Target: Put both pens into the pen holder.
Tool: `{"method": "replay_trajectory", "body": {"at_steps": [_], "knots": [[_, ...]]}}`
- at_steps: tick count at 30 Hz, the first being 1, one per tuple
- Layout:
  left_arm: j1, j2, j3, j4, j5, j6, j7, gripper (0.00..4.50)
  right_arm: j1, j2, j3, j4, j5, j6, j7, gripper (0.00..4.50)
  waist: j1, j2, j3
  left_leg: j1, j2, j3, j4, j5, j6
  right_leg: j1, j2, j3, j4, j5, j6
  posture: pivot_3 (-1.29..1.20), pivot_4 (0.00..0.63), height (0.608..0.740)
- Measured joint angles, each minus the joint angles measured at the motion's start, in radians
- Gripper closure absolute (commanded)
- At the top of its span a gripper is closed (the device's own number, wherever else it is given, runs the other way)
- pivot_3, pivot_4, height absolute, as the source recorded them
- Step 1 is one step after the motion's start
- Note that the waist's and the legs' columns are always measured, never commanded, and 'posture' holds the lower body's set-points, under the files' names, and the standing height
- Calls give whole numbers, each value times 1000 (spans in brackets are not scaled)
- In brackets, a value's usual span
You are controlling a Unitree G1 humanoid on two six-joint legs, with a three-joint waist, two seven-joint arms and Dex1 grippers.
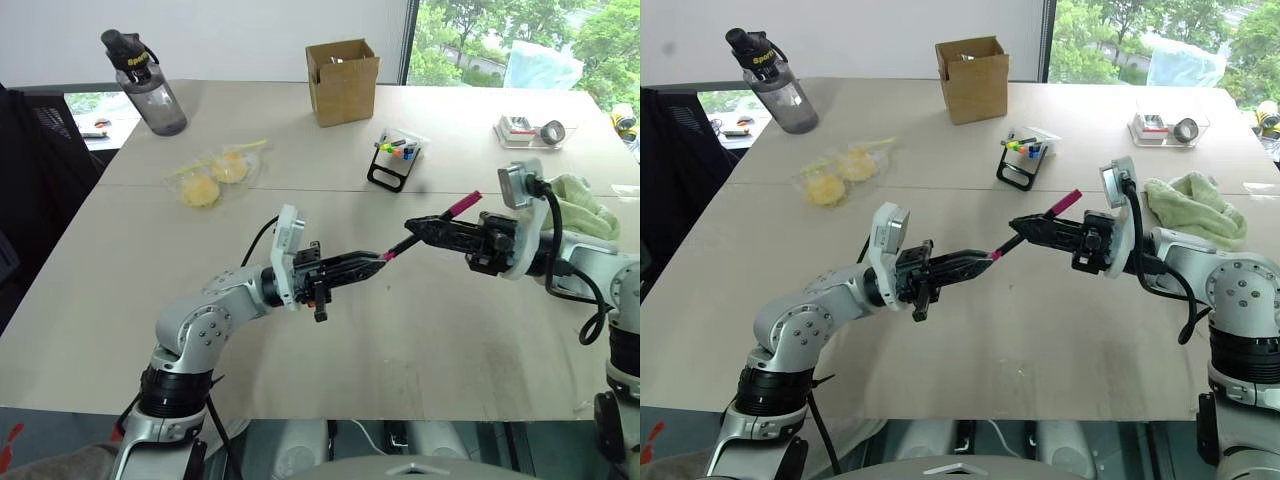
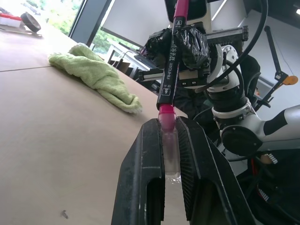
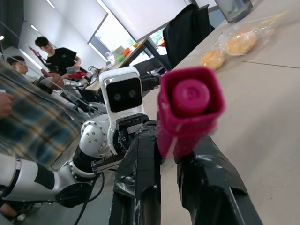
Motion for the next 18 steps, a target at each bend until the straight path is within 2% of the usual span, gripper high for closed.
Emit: {"method": "replay_trajectory", "body": {"at_steps": [18], "knots": [[-17, -23, 2, 17, 4, -20, 11, 4500, -8, 10, 3, 15, -2, -16, -4, 4478, 0, 0, 0, -2, 0, 0, 0, -1, 1, 0, -5, 0, -4, 0, 0, 0, 150, 736]]}}
